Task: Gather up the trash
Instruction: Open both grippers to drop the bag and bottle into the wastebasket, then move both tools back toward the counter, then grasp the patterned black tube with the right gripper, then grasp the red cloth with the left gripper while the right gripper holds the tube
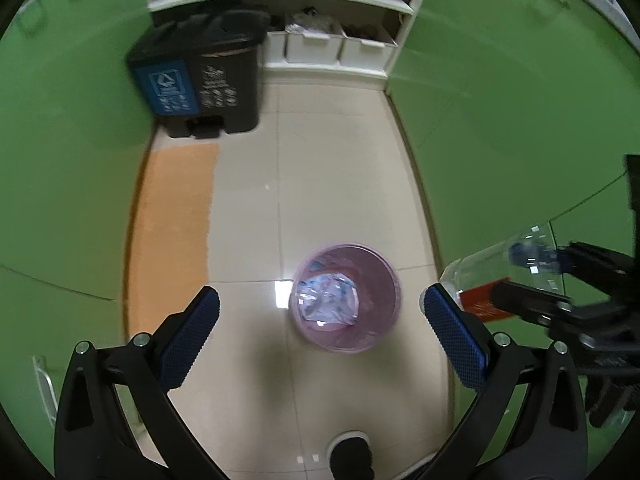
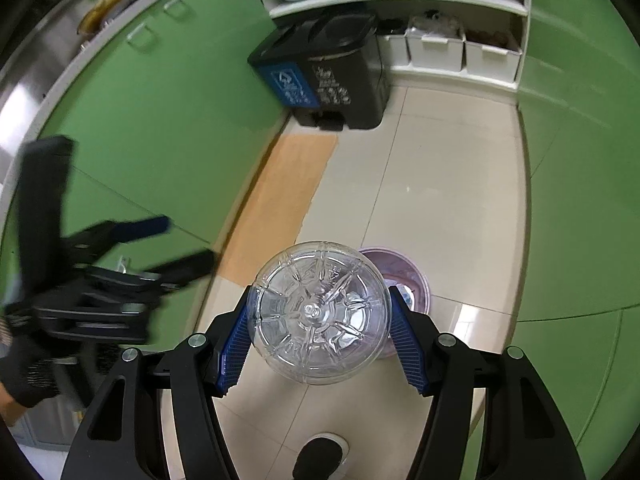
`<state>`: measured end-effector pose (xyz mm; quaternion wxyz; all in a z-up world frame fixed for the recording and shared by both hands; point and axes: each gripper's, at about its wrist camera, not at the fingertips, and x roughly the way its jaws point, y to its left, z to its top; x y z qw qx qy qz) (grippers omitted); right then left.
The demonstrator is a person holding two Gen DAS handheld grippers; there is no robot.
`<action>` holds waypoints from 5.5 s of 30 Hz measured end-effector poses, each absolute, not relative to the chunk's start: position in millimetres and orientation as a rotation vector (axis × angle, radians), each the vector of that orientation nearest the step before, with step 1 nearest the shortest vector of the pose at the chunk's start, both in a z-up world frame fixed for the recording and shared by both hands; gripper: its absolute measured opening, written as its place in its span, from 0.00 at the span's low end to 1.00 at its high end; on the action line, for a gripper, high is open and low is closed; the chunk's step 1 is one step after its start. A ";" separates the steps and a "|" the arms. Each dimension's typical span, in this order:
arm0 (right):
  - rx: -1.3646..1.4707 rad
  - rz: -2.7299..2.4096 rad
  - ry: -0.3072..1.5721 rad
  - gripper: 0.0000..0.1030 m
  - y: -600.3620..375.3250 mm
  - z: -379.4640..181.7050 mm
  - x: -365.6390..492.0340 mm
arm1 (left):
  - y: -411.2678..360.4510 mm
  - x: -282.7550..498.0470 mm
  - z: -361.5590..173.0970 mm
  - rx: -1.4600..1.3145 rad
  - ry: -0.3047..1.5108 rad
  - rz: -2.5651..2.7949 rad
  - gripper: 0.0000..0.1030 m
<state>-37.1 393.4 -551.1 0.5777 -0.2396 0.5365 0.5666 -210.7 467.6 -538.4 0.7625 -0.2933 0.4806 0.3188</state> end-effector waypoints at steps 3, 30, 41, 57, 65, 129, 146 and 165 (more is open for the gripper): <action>-0.583 1.326 1.271 0.61 404.7 -568.9 -41.7 | 474.5 -231.0 -538.3 -0.673 1.027 0.717 0.97; -0.512 1.130 1.157 0.95 330.7 -419.9 -17.3 | 409.8 -211.7 -397.0 -0.607 0.922 0.604 0.97; -0.280 1.007 0.913 0.95 183.7 -195.1 5.1 | 315.9 -189.8 -232.4 -0.459 0.829 0.480 0.97; -0.093 0.704 0.670 0.95 -48.5 -44.4 34.7 | 142.1 -88.1 -75.8 -0.271 0.670 0.195 0.97; -0.071 0.586 0.685 0.95 -123.4 -48.0 58.8 | 72.1 -27.5 -63.8 -0.215 0.682 0.092 0.97; -0.158 0.445 1.009 0.21 -112.2 -114.2 155.6 | 92.5 185.6 -133.9 -0.189 0.833 -0.011 0.97; -0.151 0.455 1.040 0.21 -122.7 -125.5 173.7 | 102.9 280.2 -205.6 -0.169 0.984 0.025 0.79; -0.144 0.459 1.018 0.21 -120.3 -118.8 170.3 | 89.3 284.9 -206.7 -0.169 0.994 -0.068 0.19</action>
